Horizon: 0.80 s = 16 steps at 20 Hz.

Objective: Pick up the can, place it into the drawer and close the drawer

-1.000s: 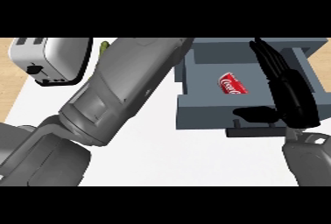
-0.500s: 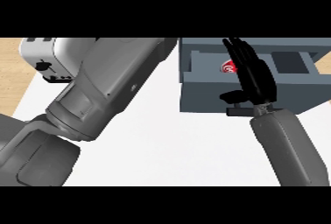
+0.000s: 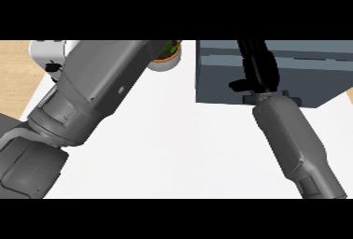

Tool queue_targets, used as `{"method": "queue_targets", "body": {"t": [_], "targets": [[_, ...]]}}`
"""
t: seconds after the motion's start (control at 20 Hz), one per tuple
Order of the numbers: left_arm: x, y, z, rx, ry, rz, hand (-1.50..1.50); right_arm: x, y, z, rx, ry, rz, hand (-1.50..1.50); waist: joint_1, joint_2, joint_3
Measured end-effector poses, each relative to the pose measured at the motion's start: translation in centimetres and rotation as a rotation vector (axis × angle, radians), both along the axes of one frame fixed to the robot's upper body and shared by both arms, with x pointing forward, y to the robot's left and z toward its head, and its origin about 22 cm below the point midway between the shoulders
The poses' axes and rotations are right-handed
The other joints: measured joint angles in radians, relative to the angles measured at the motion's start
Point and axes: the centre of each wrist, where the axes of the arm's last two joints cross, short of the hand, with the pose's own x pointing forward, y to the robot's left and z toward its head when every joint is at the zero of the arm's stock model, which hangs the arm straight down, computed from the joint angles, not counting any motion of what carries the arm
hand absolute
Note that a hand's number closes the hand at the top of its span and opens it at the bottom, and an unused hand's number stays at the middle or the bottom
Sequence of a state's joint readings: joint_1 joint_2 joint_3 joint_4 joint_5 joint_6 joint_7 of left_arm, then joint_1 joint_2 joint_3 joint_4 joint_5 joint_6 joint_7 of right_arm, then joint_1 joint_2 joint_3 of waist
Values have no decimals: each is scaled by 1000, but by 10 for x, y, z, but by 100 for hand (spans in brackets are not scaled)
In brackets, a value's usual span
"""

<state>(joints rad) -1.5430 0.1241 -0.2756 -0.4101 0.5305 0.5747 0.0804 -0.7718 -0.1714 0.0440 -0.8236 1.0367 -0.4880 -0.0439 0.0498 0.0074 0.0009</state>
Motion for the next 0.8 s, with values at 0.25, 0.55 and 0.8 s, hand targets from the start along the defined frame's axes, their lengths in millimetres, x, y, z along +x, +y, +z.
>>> {"method": "queue_targets", "body": {"t": [0.25,0.55,0.8], "targets": [[1,16,-4,4,10,-5,-150,21,1,10,-12,-50,-41,-150,19,2,0],[0,34,3,7,14,-10,-150,39,0,26,-41,-66,-67,-150,37,5,-1],[-4,46,-2,13,14,-24,-150,47,1,33,-65,-58,-71,-150,46,8,1]]}}
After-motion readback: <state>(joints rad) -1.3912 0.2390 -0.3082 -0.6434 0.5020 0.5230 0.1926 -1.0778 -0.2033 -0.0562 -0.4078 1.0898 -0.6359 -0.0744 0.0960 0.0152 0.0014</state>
